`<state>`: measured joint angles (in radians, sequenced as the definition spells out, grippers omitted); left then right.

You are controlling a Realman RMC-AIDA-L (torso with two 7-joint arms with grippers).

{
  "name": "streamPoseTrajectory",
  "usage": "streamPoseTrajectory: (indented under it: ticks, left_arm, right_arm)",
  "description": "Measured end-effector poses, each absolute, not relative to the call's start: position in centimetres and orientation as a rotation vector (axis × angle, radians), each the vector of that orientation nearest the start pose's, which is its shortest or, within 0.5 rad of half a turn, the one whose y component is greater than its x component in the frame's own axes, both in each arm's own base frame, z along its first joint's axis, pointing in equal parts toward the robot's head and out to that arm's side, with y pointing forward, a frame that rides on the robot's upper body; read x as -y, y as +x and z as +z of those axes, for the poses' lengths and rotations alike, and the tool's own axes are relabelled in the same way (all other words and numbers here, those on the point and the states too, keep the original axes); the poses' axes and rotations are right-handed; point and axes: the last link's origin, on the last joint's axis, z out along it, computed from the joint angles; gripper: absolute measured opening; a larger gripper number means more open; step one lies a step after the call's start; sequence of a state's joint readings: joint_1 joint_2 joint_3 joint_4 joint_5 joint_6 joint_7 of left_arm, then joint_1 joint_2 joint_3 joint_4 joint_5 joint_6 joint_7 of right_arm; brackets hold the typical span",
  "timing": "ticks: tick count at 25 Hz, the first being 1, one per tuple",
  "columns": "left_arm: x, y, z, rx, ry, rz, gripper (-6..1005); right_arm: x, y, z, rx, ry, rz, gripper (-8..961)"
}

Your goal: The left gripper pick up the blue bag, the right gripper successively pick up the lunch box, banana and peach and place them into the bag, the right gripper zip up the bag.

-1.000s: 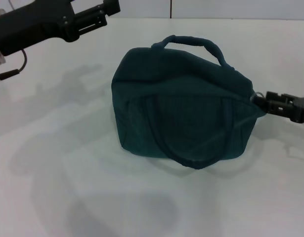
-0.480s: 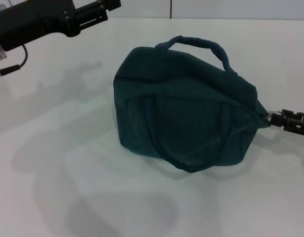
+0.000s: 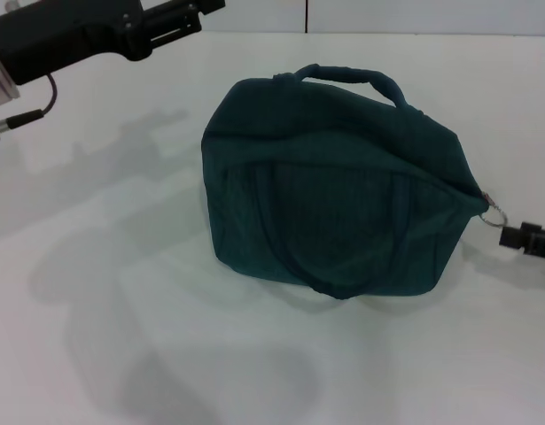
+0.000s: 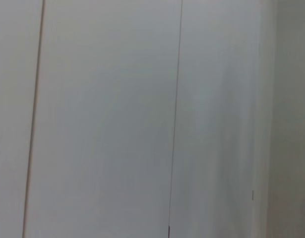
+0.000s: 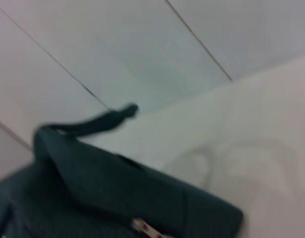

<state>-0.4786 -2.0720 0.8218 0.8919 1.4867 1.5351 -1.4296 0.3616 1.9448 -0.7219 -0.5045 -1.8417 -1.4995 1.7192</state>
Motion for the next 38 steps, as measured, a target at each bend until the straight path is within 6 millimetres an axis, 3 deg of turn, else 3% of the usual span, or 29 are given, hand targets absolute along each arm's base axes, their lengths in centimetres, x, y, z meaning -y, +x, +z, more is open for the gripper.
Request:
streamPoseTrajectory:
  ticks: [3,11,15,24,30,34,38]
  left_arm:
    - [-35.8,-19.8,6.9,0.326,-2.429,-1.125,659]
    - [-35.5,-20.2,6.7,0.347,-2.424,-1.124,659]
    - [-35.4,-20.4,6.6,0.354,-2.422,-1.124,659]
    - [-35.3,-20.4,6.6,0.357,-2.422,-1.127,659]
    - [-35.4,-20.3,6.2,0.340,-2.427,-1.136,659]
    - [-35.2,-20.4,6.1,0.345,-2.428,-1.140,659]
    - [-34.9,-20.7,5.8,0.362,-2.441,-1.140,659]
  right_arm:
    - [-29.1,33.9,3.0,-1.368,-2.384,0.766,800]
    - [-28.6,32.7,5.7,-1.202,-2.374,0.977,800]
    - [-29.6,31.9,5.8,-1.113,-2.374,1.007,800]
    - [-33.8,29.8,0.8,-1.074,-2.429,0.816,801]
    - [-34.9,29.0,-0.3,-1.043,-2.430,0.781,801]
    - [-35.3,28.7,1.4,-0.934,-2.327,0.912,801]
    - [-34.3,28.0,4.2,-0.757,-2.260,1.098,802]
